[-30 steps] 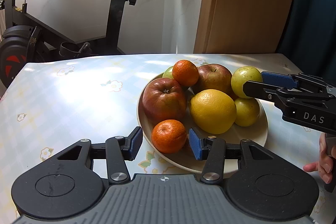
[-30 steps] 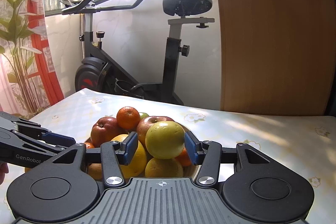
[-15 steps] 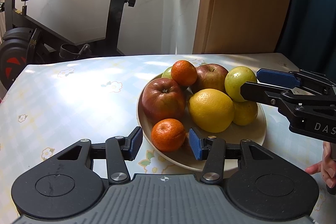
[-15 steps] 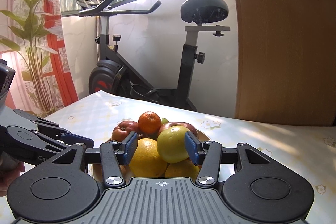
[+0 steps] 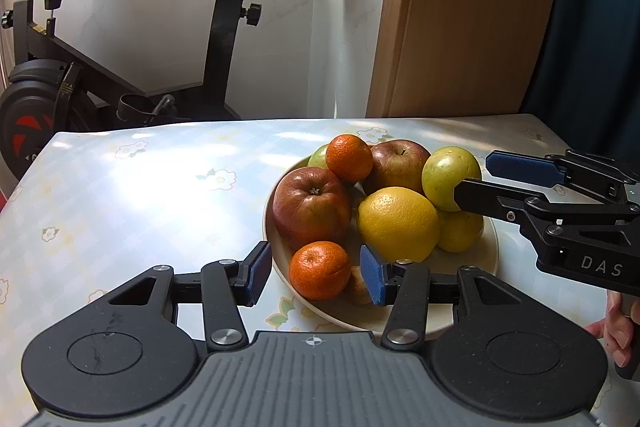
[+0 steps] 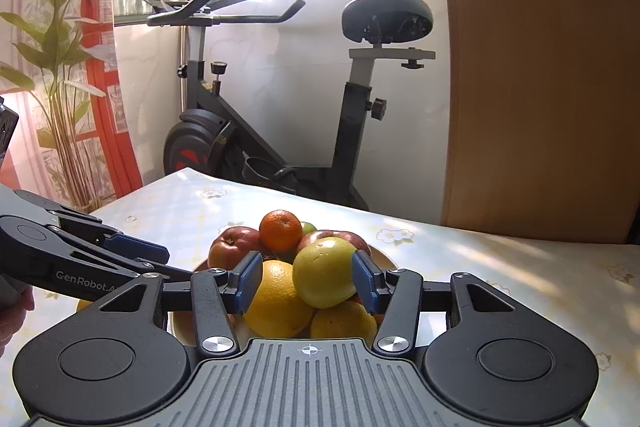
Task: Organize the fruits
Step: 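Lower the grapefruit onto the plate and open the right tool, then move the left tool to the large yellow orange and close around it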
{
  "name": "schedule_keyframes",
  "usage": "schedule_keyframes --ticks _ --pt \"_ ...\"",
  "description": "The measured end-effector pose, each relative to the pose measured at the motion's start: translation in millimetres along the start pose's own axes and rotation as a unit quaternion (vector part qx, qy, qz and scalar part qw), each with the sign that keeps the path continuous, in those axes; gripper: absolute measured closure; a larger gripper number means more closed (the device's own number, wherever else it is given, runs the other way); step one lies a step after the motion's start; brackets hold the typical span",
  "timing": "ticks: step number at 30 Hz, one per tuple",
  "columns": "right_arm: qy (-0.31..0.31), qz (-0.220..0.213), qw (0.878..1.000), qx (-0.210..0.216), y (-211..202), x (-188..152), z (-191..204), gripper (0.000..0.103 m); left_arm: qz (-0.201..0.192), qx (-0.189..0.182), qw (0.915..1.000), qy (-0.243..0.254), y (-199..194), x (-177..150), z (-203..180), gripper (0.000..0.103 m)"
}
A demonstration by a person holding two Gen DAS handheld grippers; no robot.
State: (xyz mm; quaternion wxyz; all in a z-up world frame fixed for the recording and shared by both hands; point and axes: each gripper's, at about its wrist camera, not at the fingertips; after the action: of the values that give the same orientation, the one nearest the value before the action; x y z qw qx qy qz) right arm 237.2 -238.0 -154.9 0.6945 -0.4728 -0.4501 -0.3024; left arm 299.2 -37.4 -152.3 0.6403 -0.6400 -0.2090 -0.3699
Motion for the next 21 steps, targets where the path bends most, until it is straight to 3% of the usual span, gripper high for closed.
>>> schedule_keyframes --ticks 12,21 --pt "0.011 -0.002 1.0 -0.003 -12.2 -1.6 24.7 0.056 -0.01 -0.008 0.9999 -0.006 -36.2 6.3 34.7 0.052" --pt "0.014 0.031 0.999 0.023 -6.1 -22.9 69.9 0.056 0.011 -0.002 0.9997 -0.021 -39.9 -21.2 84.5 0.052"
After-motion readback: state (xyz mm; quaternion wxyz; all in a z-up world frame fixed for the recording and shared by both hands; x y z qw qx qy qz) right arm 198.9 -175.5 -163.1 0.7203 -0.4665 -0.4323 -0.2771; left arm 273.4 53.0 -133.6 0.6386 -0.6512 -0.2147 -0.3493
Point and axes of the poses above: each gripper's, at about its wrist camera, not at the fingertips, and y roughly the way its jaws point, z to its left, x to its top, and after that the axes turned 11 degrees about x, right-handed
